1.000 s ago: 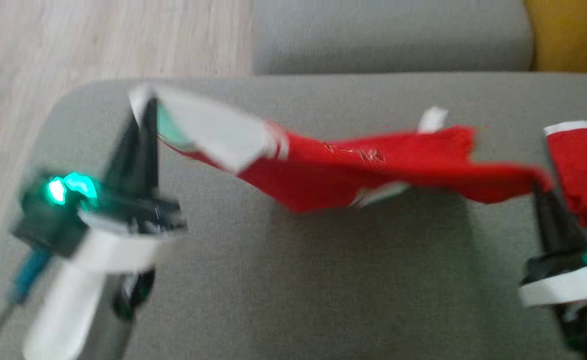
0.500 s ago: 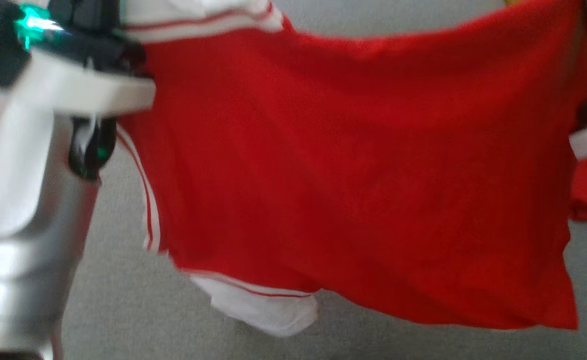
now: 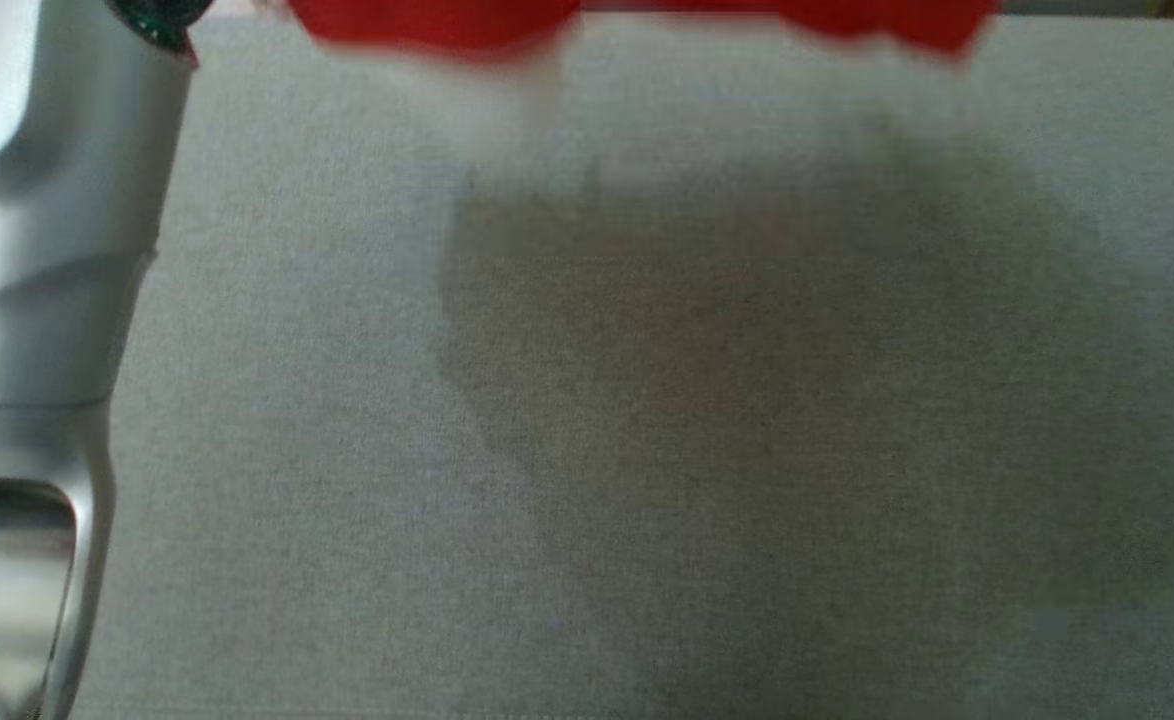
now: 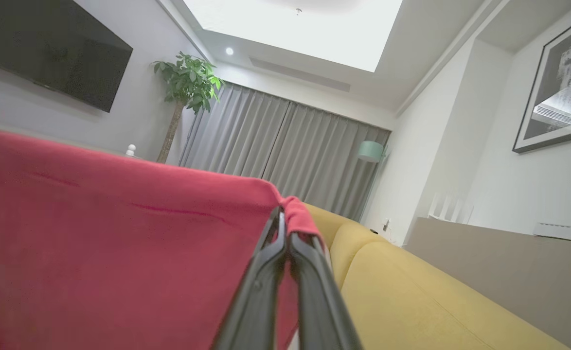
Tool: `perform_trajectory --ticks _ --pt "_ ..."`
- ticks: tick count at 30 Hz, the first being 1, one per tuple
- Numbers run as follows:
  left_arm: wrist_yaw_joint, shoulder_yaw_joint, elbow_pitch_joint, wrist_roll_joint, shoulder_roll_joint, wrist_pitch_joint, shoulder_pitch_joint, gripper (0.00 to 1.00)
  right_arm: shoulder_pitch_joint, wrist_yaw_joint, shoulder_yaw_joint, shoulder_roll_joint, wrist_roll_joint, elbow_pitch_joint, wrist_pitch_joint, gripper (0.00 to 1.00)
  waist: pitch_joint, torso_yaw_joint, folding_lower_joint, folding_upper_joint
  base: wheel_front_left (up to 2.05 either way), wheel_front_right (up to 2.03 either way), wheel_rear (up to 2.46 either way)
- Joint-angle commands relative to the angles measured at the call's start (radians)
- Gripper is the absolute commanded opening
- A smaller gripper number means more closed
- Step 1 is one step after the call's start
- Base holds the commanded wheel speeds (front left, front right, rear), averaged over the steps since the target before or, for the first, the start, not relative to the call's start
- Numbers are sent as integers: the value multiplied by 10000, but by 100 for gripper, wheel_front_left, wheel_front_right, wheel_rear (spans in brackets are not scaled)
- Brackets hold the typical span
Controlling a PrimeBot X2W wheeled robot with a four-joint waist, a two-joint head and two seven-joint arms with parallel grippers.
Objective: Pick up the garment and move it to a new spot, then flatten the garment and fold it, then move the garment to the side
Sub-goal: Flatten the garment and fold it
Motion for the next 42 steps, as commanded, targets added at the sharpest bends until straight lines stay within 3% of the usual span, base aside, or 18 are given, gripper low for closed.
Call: perform_trajectory --ticks 1,6,8,13,15,20,26,33,42 --pt "-54 48 -609 -63 501 -28 -38 0 -10 -7 118 -124 -103 -100 -108 0 259 98 -3 0 0 0 0" --pt "-56 -392 -1647 -609 1144 -31 2362 0 957 -7 479 -191 -377 213 -189 0 477 83 -3 0 0 0 0" --pt "-56 -205 -2153 -717 1351 -32 4344 0 2104 -7 488 -101 -224 284 -207 0 546 99 -3 0 0 0 0" --pt "-45 236 -2579 -421 1263 -32 7786 0 4645 -7 373 107 371 -13 -216 0 391 77 -3 0 0 0 0" --pt "-45 337 -2644 -397 1206 -33 8455 0 5217 -7 249 172 514 -119 -216 0 294 41 -3 0 0 0 0" --pt "114 962 -3274 -268 1023 -33 11524 0 7985 -7 -232 483 947 -1057 -218 0 -290 -216 -3 0 0 0 0" --pt "341 1012 -4205 -359 1343 44 14370 0 10369 -7 -539 625 1062 -2455 -219 0 -745 -438 -3 0 0 0 0" --pt "465 1082 -5360 -738 1525 640 14707 0 11018 -7 -624 628 1343 -3238 -102 0 -677 -481 -3 0 0 0 0" --pt "134 758 -4438 -994 1364 1688 11073 0 9067 -7 -251 383 2358 -2682 545 0 251 -509 -3 0 0 0 0"
